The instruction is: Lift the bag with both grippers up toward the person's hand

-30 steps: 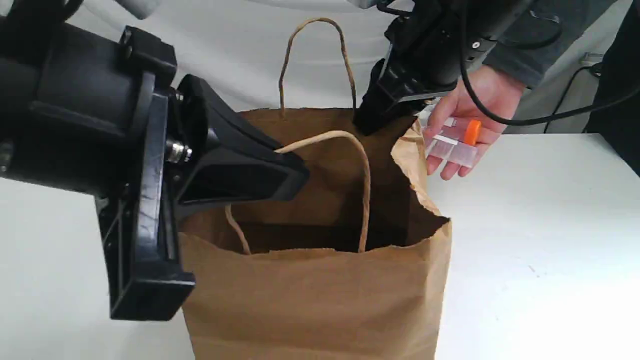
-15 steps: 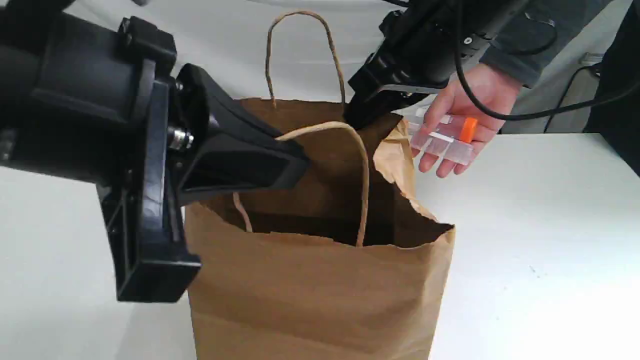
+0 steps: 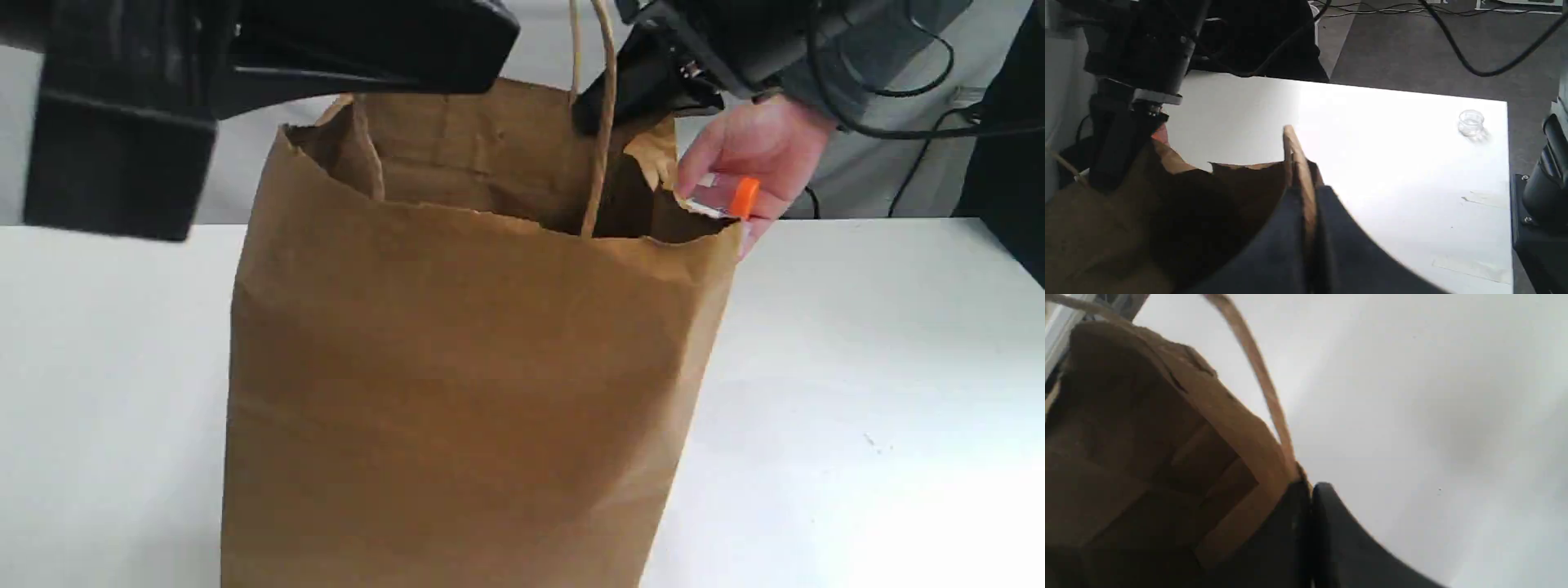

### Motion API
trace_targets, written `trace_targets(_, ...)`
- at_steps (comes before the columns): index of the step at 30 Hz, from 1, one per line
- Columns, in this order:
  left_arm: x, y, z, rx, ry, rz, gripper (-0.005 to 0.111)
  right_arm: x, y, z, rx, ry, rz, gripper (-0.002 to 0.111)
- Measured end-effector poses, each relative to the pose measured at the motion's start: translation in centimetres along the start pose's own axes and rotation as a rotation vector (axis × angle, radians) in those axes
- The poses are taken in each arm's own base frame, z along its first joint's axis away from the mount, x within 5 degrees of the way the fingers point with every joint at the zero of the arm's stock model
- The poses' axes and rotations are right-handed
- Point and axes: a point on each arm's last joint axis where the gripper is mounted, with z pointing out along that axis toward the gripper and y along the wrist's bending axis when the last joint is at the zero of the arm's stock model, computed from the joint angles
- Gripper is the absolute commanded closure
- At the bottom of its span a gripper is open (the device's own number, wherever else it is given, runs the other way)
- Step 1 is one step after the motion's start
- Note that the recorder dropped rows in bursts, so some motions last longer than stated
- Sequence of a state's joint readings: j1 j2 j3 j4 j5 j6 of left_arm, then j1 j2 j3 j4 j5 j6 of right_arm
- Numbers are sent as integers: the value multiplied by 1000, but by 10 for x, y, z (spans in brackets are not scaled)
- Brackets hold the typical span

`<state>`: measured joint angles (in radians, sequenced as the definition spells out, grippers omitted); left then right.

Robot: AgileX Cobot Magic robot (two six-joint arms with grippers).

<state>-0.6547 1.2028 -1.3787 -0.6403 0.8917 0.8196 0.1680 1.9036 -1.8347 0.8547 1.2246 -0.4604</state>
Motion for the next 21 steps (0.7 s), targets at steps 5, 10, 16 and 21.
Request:
trace_targets(5,-4,3,0,-36,-35,-1,107,2,-23,18,-29,22,125,108)
trace_targets(10,-6,4,-1,-50,-57,-4,107,2,-32,31,-80,27,187,108)
trace_targets(16,-10,6,-2,-68,-99,-20,107,5,-43,43,-90,48,232,108)
trace_targets(21,-9,8,2,-70,-94,-24,107,7,-49,49,-92,60,248,108)
